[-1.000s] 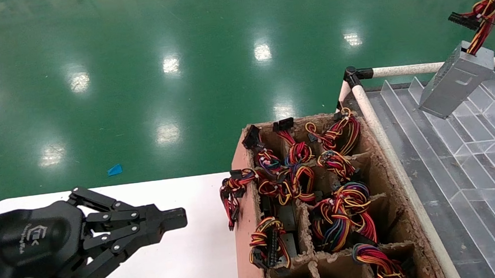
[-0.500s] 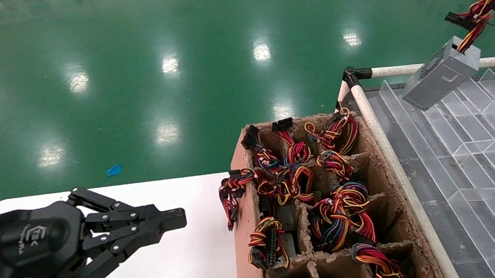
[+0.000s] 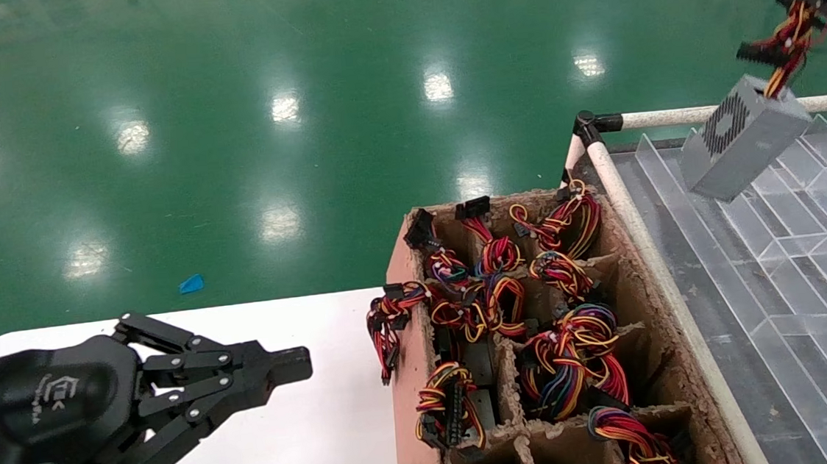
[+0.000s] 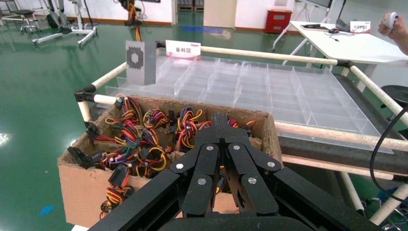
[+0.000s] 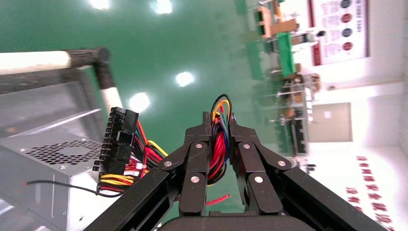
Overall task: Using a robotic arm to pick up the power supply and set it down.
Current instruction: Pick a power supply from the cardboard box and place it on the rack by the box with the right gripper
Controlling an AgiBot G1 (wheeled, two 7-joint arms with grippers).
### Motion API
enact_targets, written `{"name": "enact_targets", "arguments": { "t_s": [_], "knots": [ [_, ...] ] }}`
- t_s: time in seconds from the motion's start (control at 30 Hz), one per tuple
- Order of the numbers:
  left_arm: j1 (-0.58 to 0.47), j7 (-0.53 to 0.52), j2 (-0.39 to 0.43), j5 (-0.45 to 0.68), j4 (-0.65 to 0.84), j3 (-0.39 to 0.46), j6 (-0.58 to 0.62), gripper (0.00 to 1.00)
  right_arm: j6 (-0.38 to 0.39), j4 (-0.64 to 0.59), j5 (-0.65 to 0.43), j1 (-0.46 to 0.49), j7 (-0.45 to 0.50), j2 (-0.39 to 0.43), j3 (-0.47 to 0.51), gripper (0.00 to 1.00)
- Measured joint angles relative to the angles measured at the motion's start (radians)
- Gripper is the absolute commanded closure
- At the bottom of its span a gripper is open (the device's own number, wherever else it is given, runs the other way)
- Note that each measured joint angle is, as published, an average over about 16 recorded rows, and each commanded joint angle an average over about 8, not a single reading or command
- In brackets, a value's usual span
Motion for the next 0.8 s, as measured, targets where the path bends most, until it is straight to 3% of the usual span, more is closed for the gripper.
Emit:
{"name": "enact_targets", "arguments": {
  "t_s": [0.5, 0.8],
  "knots": [
    [0.0, 0.0, 0.0, 0.0, 0.0, 0.0, 0.0, 1.0, 0.25, -0.053, 0.042, -0.043, -0.062, -0.086, 0.032, 1.0],
    [0.0, 0.0, 0.0, 0.0, 0.0, 0.0, 0.0, 1.0, 0.282, -0.062, 0.072, -0.074, -0.082, -0.117, 0.054, 1.0]
  ]
}}
